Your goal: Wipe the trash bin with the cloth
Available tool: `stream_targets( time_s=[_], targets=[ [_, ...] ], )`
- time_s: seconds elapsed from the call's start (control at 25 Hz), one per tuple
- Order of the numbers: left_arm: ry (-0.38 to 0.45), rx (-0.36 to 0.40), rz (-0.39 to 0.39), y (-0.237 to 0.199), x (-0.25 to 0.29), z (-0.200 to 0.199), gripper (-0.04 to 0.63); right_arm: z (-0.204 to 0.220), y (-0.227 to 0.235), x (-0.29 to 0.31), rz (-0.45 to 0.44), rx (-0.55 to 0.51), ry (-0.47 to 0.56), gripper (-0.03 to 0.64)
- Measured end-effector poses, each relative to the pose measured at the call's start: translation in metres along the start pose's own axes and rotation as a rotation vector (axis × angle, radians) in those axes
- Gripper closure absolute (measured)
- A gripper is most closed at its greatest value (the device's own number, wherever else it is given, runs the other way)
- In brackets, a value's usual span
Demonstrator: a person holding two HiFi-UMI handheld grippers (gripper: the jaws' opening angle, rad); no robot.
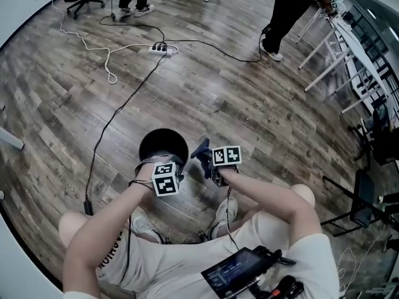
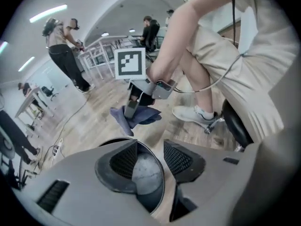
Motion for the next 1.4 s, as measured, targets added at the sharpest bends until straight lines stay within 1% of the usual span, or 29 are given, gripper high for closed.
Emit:
stream_targets(
  time_s=[0.08,0.2,0.24,0.32,0.4,0.48,0.56,0.64,0.76,0.88,1.0,1.12,1.28,1.4],
  targets=[
    [0.072,-0.033,-0.099,-0.015,-0.018,-0.012,0.422,-0.035,-0.027,-0.027,-0.064,-0.008,0.104,0.554],
    [0.182,-0.070,-0.304,-0.042,-0.056,-0.027,0.422,-0.080,-0.069,-0.065,-0.166,-0.070,0.276,0.555],
    [0.229,-0.093,-0.369,-0.050,-0.071,-0.033,0.422,-0.091,-0.081,-0.076,-0.196,-0.089,0.329,0.555],
    [0.336,-0.164,-0.475,-0.060,-0.104,-0.044,0.422,-0.104,-0.099,-0.095,-0.246,-0.114,0.409,0.555],
    [0.440,-0.247,-0.554,-0.064,-0.134,-0.050,0.422,-0.109,-0.115,-0.110,-0.281,-0.148,0.456,0.554],
    [0.517,-0.307,-0.612,-0.065,-0.158,-0.051,0.422,-0.110,-0.128,-0.120,-0.303,-0.204,0.483,0.555],
    [0.556,-0.334,-0.662,-0.068,-0.176,-0.048,0.423,-0.111,-0.137,-0.126,-0.322,-0.253,0.504,0.555],
    [0.578,-0.359,-0.702,-0.074,-0.189,-0.044,0.423,-0.113,-0.142,-0.131,-0.342,-0.262,0.512,0.554],
    [0.616,-0.444,-0.726,-0.082,-0.201,-0.034,0.423,-0.114,-0.148,-0.131,-0.364,-0.254,0.502,0.554],
    [0.660,-0.555,-0.711,-0.083,-0.203,-0.022,0.425,-0.107,-0.147,-0.128,-0.356,-0.292,0.495,0.554],
    [0.681,-0.623,-0.694,-0.085,-0.199,-0.016,0.426,-0.105,-0.139,-0.126,-0.342,-0.293,0.503,0.554],
    [0.675,-0.636,-0.674,-0.089,-0.195,-0.019,0.426,-0.109,-0.134,-0.127,-0.341,-0.272,0.512,0.554],
    [0.661,-0.625,-0.649,-0.088,-0.191,-0.025,0.426,-0.110,-0.134,-0.128,-0.333,-0.288,0.507,0.554],
    [0.652,-0.634,-0.606,-0.084,-0.185,-0.029,0.426,-0.107,-0.132,-0.127,-0.331,-0.286,0.490,0.555]
  ],
)
Point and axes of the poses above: the fingertips, and each gripper's own axes: x forward along the fingers, y to its right, z out of its underside, the point moved 6 cm from there along -x, backward along the fingers, and after that the axes turned 11 degrees about y, right-handed, at the moved point
